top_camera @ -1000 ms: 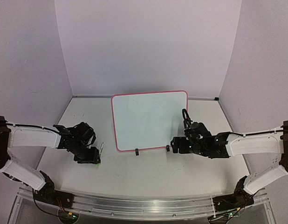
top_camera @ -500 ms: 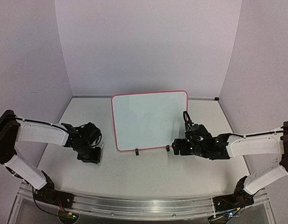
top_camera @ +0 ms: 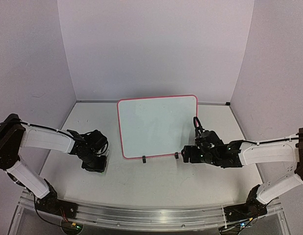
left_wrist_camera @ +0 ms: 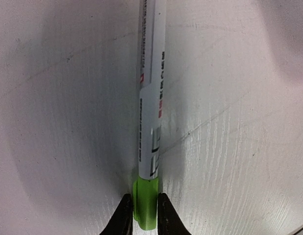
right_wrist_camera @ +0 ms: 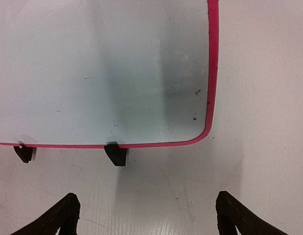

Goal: Write a sentence on the whiteboard
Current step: Pick up the whiteboard marker from the corner of the board, then pass from the left arm to the right

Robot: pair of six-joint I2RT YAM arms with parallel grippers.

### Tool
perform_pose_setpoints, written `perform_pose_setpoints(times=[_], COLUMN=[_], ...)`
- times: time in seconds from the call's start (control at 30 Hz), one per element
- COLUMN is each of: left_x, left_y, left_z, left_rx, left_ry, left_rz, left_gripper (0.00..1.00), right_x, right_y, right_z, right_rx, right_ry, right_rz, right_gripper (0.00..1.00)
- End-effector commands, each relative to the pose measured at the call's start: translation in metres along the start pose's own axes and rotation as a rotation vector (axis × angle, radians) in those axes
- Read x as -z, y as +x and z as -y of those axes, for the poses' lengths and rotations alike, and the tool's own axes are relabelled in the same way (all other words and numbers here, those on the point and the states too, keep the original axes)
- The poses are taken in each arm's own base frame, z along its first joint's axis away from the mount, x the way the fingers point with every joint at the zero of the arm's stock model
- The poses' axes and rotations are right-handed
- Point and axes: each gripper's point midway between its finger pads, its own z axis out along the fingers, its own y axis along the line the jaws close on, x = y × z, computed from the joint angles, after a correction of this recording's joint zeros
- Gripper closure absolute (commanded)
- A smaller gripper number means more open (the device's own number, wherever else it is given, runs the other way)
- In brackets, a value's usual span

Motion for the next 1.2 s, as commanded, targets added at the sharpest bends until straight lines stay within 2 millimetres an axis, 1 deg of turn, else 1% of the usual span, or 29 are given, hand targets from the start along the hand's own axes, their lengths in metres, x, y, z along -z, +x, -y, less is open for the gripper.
perform_pose_setpoints(times=[0.0,0.13,0.23,0.3,0.4,0.47,0.53,0.6,0.67,0.8,0.9,1.0,1.1,1.17], left_x=[0.001,-0.002,-0.001,0.002,0.018,0.034,0.055,0.079,0.104,0.154,0.186,0.210,0.231,0.243], left_y=[-0.008,-0.006,-0.004,-0.005,-0.012,-0.019,-0.026,-0.033,-0.037,-0.044,-0.043,-0.036,-0.023,-0.014], left_z=[0.006,0.003,-0.001,-0.002,0.000,0.004,0.009,0.014,0.019,0.034,0.053,0.080,0.109,0.125], left_rx=[-0.001,-0.006,-0.003,0.002,0.007,-0.002,-0.018,-0.033,-0.043,-0.091,-0.181,-0.306,-0.425,-0.496], left_ry=[0.004,-0.009,-0.024,-0.025,0.002,0.041,0.087,0.136,0.186,0.313,0.428,0.570,0.741,0.828], left_rz=[0.017,0.006,0.006,0.021,0.074,0.123,0.183,0.246,0.300,0.398,0.429,0.417,0.386,0.363], left_gripper=[0.85,0.92,1.00,1.00,1.00,1.00,1.00,1.00,1.00,1.00,1.00,1.00,1.00,1.00], right_x=[0.007,0.008,0.011,0.014,0.020,0.025,0.032,0.040,0.052,0.080,0.102,0.121,0.137,0.143], right_y=[-0.009,-0.010,-0.013,-0.016,-0.022,-0.027,-0.037,-0.045,-0.058,-0.074,-0.083,-0.089,-0.085,-0.082], right_z=[0.003,0.002,0.001,0.000,-0.005,-0.012,-0.017,-0.027,-0.034,-0.062,-0.086,-0.105,-0.121,-0.127], right_rx=[-0.024,-0.030,-0.034,-0.029,-0.008,0.015,0.016,0.010,0.008,0.057,0.085,0.109,0.128,0.130], right_ry=[0.009,0.005,-0.003,-0.007,-0.035,-0.080,-0.154,-0.270,-0.367,-0.560,-0.693,-0.816,-0.935,-0.987], right_rz=[0.036,0.039,0.045,0.049,0.048,0.039,0.028,-0.004,-0.012,-0.043,-0.062,-0.089,-0.143,-0.185], right_gripper=[0.08,0.08,0.08,0.08,0.07,0.07,0.06,0.05,0.04,0.03,0.02,0.02,0.02,0.02])
